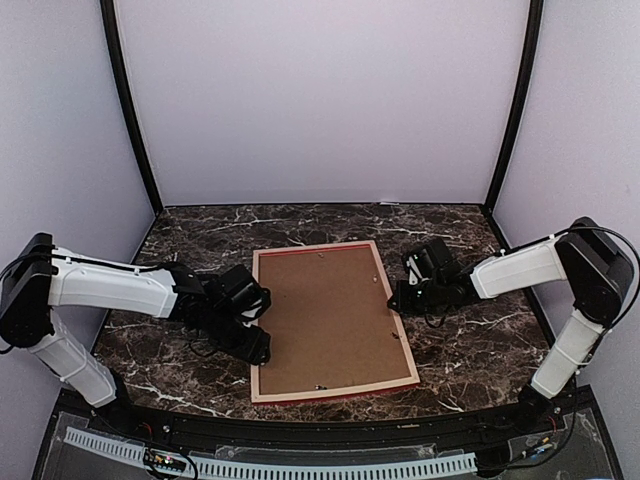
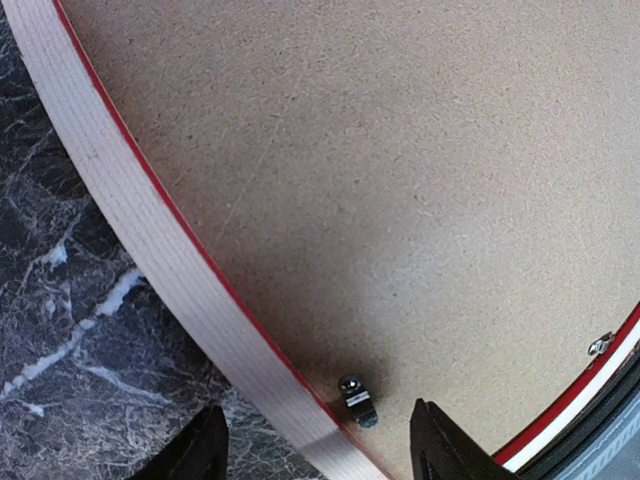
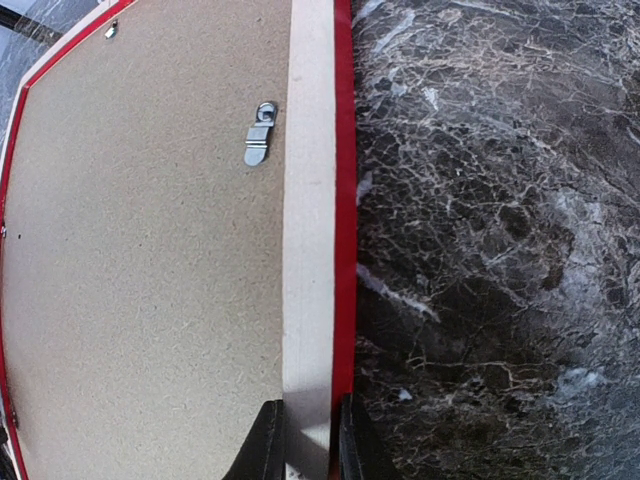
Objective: Put the photo into the frame
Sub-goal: Press the fastener onto the backboard.
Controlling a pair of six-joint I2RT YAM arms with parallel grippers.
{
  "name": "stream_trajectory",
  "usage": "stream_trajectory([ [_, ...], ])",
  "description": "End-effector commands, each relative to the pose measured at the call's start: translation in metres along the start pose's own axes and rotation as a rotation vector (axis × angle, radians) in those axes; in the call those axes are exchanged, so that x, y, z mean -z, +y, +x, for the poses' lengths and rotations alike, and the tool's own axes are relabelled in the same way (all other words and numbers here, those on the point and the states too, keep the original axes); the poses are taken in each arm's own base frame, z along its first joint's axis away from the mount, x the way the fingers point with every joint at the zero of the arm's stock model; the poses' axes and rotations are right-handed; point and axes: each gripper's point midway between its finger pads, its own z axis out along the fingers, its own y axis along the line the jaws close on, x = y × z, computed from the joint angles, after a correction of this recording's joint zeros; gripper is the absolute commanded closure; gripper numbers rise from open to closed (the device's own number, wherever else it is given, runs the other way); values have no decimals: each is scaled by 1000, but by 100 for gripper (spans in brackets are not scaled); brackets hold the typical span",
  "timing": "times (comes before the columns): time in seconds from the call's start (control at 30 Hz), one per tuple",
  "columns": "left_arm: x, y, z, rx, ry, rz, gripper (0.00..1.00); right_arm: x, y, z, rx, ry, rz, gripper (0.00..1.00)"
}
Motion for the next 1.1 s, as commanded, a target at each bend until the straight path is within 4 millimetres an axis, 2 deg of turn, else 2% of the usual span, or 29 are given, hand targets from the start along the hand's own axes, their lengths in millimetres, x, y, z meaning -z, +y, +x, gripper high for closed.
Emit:
stream_trajectory([
  [0.0, 8, -10, -8, -10, -24, 42, 35, -6, -17, 36, -17, 125, 41, 98],
  [0.33, -6, -4, -6, -29, 12, -6, 38, -6, -15, 34, -12, 125, 36, 98],
  [0.53, -12, -2, -4, -37, 27, -18, 44, -6, -13, 34, -9, 129, 31, 98],
  [0.8, -14, -1, -1, -43, 36, -21, 58, -8, -14, 36, -12, 132, 30, 98],
  [1.07, -17, 2, 4, -48, 45, -26, 63, -8, -16, 40, -20, 135, 29, 98],
])
